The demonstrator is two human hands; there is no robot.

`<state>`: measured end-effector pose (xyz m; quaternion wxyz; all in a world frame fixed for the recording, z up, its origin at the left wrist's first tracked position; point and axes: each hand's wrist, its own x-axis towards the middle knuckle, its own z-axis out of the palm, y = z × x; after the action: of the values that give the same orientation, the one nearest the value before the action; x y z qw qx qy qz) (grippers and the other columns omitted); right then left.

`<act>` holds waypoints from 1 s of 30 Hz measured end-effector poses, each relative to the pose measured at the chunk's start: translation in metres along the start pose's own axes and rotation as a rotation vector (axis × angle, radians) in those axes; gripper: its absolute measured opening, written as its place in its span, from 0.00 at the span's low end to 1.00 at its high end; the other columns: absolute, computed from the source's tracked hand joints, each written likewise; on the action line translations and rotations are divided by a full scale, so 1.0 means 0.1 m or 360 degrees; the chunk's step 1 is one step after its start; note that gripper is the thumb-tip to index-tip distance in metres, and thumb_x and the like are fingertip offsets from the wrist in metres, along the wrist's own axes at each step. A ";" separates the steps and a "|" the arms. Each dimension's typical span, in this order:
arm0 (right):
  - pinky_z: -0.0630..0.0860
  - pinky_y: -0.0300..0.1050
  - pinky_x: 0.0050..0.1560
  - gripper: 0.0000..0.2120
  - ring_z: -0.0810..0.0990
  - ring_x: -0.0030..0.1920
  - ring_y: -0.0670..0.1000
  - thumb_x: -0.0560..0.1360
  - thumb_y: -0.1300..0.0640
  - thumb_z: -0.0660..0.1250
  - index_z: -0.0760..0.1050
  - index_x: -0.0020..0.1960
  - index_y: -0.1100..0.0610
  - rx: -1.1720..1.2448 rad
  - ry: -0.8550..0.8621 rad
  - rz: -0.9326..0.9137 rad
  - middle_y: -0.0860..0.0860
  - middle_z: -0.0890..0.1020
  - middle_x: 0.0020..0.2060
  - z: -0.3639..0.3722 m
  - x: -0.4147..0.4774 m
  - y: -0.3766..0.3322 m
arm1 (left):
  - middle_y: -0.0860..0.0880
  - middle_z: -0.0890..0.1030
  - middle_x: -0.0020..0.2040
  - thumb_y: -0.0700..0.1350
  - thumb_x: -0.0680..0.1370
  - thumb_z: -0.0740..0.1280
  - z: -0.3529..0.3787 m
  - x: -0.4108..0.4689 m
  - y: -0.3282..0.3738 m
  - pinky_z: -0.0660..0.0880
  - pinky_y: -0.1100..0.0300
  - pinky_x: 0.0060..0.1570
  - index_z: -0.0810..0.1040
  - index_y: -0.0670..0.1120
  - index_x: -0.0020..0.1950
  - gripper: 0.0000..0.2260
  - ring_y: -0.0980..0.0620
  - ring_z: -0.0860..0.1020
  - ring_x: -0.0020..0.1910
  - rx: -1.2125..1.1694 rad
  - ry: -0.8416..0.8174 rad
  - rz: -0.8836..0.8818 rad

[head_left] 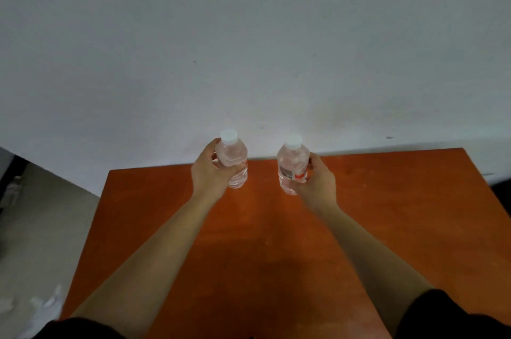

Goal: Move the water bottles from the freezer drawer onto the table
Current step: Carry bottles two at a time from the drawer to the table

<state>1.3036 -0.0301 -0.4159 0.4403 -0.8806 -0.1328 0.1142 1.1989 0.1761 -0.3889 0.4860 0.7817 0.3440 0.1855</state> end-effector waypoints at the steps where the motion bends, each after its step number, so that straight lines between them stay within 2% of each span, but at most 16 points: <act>1: 0.79 0.43 0.54 0.33 0.81 0.52 0.45 0.64 0.50 0.81 0.73 0.66 0.50 0.0015 -0.0018 0.0025 0.43 0.82 0.55 0.09 0.09 -0.01 | 0.53 0.80 0.63 0.49 0.67 0.81 0.03 0.09 -0.05 0.78 0.52 0.58 0.73 0.52 0.71 0.34 0.52 0.80 0.57 -0.0004 -0.0026 -0.0007; 5: 0.81 0.48 0.56 0.32 0.82 0.55 0.48 0.68 0.57 0.80 0.71 0.68 0.52 0.0057 -0.0036 0.0133 0.45 0.82 0.56 0.35 0.36 0.04 | 0.53 0.80 0.64 0.46 0.68 0.80 0.17 0.37 -0.19 0.76 0.55 0.58 0.73 0.51 0.72 0.34 0.54 0.78 0.58 -0.0017 -0.0152 -0.0027; 8: 0.80 0.50 0.59 0.32 0.81 0.58 0.50 0.68 0.62 0.78 0.69 0.69 0.52 0.0060 -0.0092 0.0145 0.47 0.81 0.58 0.45 0.55 0.07 | 0.53 0.77 0.67 0.47 0.68 0.80 0.26 0.55 -0.29 0.74 0.52 0.61 0.71 0.52 0.73 0.36 0.54 0.76 0.62 0.0028 -0.0256 -0.0051; 10: 0.77 0.47 0.62 0.33 0.78 0.61 0.50 0.68 0.62 0.78 0.69 0.70 0.52 0.0006 -0.0133 0.0104 0.49 0.79 0.62 0.48 0.67 0.07 | 0.52 0.74 0.69 0.47 0.67 0.81 0.32 0.65 -0.33 0.73 0.48 0.66 0.71 0.53 0.73 0.36 0.51 0.74 0.65 0.0105 -0.0322 -0.0030; 13: 0.66 0.41 0.65 0.37 0.73 0.66 0.52 0.68 0.60 0.79 0.68 0.73 0.52 -0.0171 -0.0234 -0.0005 0.53 0.72 0.67 0.48 0.80 0.06 | 0.49 0.70 0.68 0.46 0.67 0.81 0.40 0.73 -0.31 0.70 0.46 0.69 0.71 0.53 0.72 0.35 0.49 0.72 0.67 0.0189 -0.0424 0.0022; 15: 0.65 0.42 0.65 0.37 0.72 0.67 0.53 0.70 0.59 0.78 0.66 0.74 0.52 -0.0256 -0.0299 -0.0067 0.54 0.72 0.68 0.49 0.85 0.06 | 0.49 0.70 0.69 0.45 0.69 0.80 0.45 0.74 -0.32 0.71 0.48 0.68 0.71 0.53 0.72 0.34 0.49 0.72 0.68 0.0164 -0.0468 0.0033; 18: 0.70 0.47 0.66 0.36 0.75 0.67 0.53 0.74 0.62 0.73 0.62 0.77 0.50 -0.0291 -0.0343 -0.0123 0.52 0.76 0.67 0.51 0.88 0.09 | 0.49 0.70 0.70 0.45 0.71 0.78 0.49 0.74 -0.34 0.72 0.59 0.61 0.69 0.53 0.73 0.33 0.50 0.71 0.68 0.0106 -0.0440 0.0063; 19: 0.73 0.48 0.65 0.35 0.77 0.66 0.53 0.75 0.64 0.71 0.60 0.77 0.49 -0.0293 -0.0365 -0.0109 0.51 0.78 0.66 0.52 0.88 0.09 | 0.49 0.70 0.71 0.45 0.72 0.78 0.50 0.74 -0.35 0.72 0.60 0.60 0.68 0.53 0.74 0.33 0.50 0.71 0.69 0.0113 -0.0426 0.0078; 21: 0.79 0.49 0.58 0.34 0.80 0.62 0.54 0.78 0.65 0.67 0.56 0.78 0.48 -0.0325 -0.0381 -0.0071 0.52 0.80 0.63 0.55 0.89 0.10 | 0.49 0.69 0.72 0.46 0.72 0.77 0.50 0.75 -0.36 0.74 0.55 0.64 0.66 0.54 0.75 0.34 0.49 0.70 0.70 0.0117 -0.0402 0.0082; 24: 0.77 0.42 0.49 0.33 0.82 0.57 0.54 0.80 0.65 0.64 0.54 0.79 0.48 -0.0351 -0.0363 -0.0056 0.53 0.80 0.62 0.56 0.89 0.08 | 0.49 0.70 0.73 0.46 0.72 0.77 0.50 0.74 -0.34 0.74 0.46 0.66 0.65 0.54 0.76 0.35 0.48 0.71 0.71 0.0135 -0.0396 0.0080; 27: 0.78 0.44 0.46 0.33 0.82 0.49 0.52 0.80 0.65 0.61 0.51 0.80 0.50 -0.0354 -0.0371 -0.0099 0.55 0.79 0.61 0.52 0.82 0.01 | 0.49 0.72 0.73 0.46 0.73 0.77 0.49 0.68 -0.28 0.73 0.48 0.67 0.63 0.53 0.76 0.35 0.47 0.72 0.70 0.0116 -0.0362 0.0036; 28: 0.79 0.46 0.46 0.34 0.81 0.49 0.53 0.80 0.65 0.61 0.49 0.80 0.51 -0.0351 -0.0377 -0.0120 0.56 0.78 0.63 0.50 0.79 -0.01 | 0.49 0.72 0.74 0.45 0.74 0.75 0.47 0.65 -0.25 0.72 0.49 0.66 0.61 0.52 0.77 0.35 0.47 0.72 0.71 0.0127 -0.0369 0.0022; 29: 0.79 0.49 0.51 0.35 0.80 0.55 0.55 0.80 0.65 0.61 0.47 0.80 0.53 -0.0364 -0.0374 -0.0134 0.58 0.73 0.69 0.47 0.77 -0.04 | 0.48 0.70 0.75 0.45 0.76 0.73 0.46 0.61 -0.23 0.70 0.49 0.67 0.59 0.52 0.78 0.34 0.46 0.70 0.72 0.0169 -0.0379 0.0039; 30: 0.78 0.53 0.59 0.37 0.76 0.65 0.59 0.80 0.66 0.61 0.44 0.81 0.56 -0.0402 -0.0358 -0.0133 0.60 0.64 0.76 0.44 0.74 -0.07 | 0.48 0.68 0.77 0.46 0.79 0.70 0.43 0.57 -0.20 0.68 0.48 0.69 0.57 0.52 0.79 0.33 0.45 0.68 0.74 0.0249 -0.0380 0.0087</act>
<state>1.3585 0.0314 -0.4418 0.3130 -0.9043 -0.2310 0.1760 1.2585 0.1960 -0.4287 0.4559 0.8428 0.2757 0.0769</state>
